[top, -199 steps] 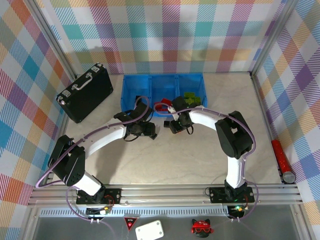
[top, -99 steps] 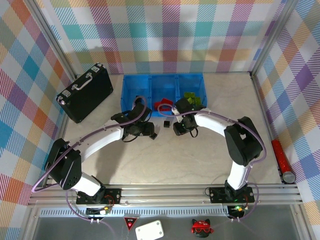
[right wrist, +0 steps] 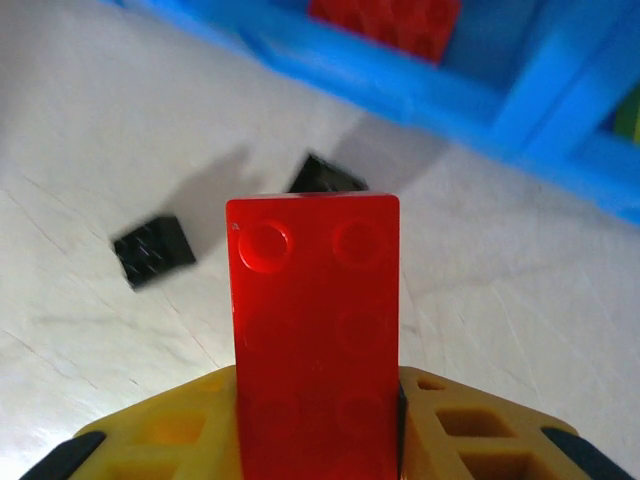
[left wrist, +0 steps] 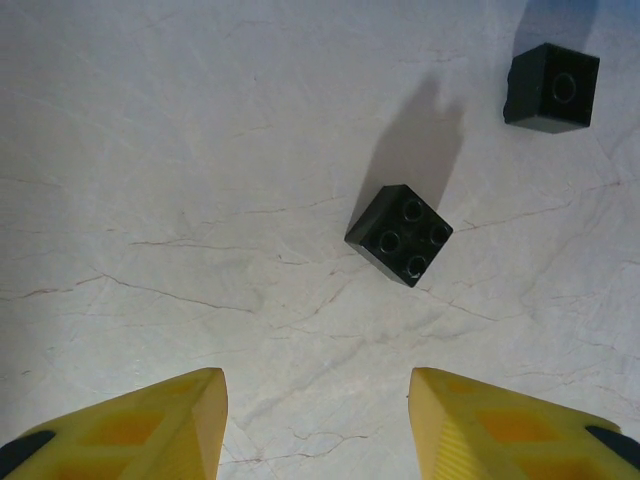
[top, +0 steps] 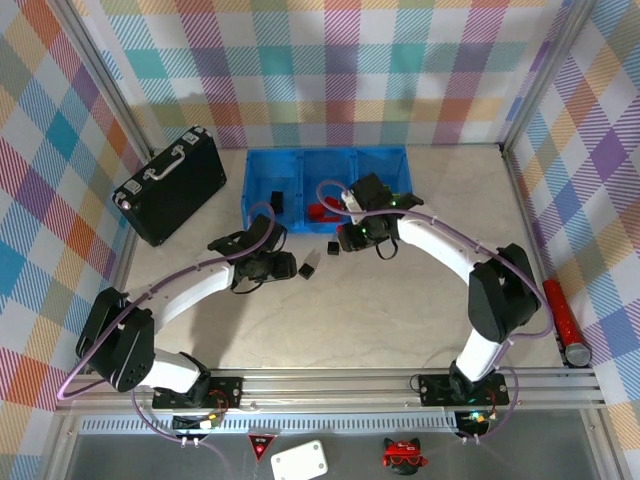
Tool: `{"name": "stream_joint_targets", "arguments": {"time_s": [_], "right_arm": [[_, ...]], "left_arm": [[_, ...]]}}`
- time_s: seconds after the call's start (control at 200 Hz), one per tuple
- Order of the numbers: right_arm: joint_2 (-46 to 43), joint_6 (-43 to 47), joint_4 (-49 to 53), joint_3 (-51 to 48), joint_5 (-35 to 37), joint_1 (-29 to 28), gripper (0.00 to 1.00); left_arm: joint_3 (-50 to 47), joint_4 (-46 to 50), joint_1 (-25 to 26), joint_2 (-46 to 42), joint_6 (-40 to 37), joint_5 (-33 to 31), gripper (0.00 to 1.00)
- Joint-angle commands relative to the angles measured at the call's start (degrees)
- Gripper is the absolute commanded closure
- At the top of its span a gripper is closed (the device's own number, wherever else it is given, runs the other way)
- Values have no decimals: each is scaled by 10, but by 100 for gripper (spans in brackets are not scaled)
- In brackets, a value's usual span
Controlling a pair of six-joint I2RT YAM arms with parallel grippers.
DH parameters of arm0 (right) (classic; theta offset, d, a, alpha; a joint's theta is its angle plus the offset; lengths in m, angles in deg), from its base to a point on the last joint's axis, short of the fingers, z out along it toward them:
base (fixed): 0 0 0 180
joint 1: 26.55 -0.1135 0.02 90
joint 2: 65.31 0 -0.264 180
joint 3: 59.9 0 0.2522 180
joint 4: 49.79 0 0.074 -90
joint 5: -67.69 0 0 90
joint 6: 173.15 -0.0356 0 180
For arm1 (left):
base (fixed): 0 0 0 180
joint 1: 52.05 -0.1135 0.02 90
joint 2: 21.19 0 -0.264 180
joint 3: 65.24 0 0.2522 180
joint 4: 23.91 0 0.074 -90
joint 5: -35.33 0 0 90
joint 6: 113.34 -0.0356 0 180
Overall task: Sort the legos into containers by color
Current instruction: Pick up the lego from the center of the table.
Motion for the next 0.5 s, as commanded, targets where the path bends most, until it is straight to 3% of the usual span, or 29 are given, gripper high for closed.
{"name": "stream_joint_targets", "arguments": {"time_s": [0.0,0.5], "right_arm": [[40,-31,8,60,-22,-3,65],[274,-116,50,363,53,3,67]], "left_arm": [[-11,-10,-5,-28,7,12,49],[-32,-3,-6,-64,7,7,49]]}}
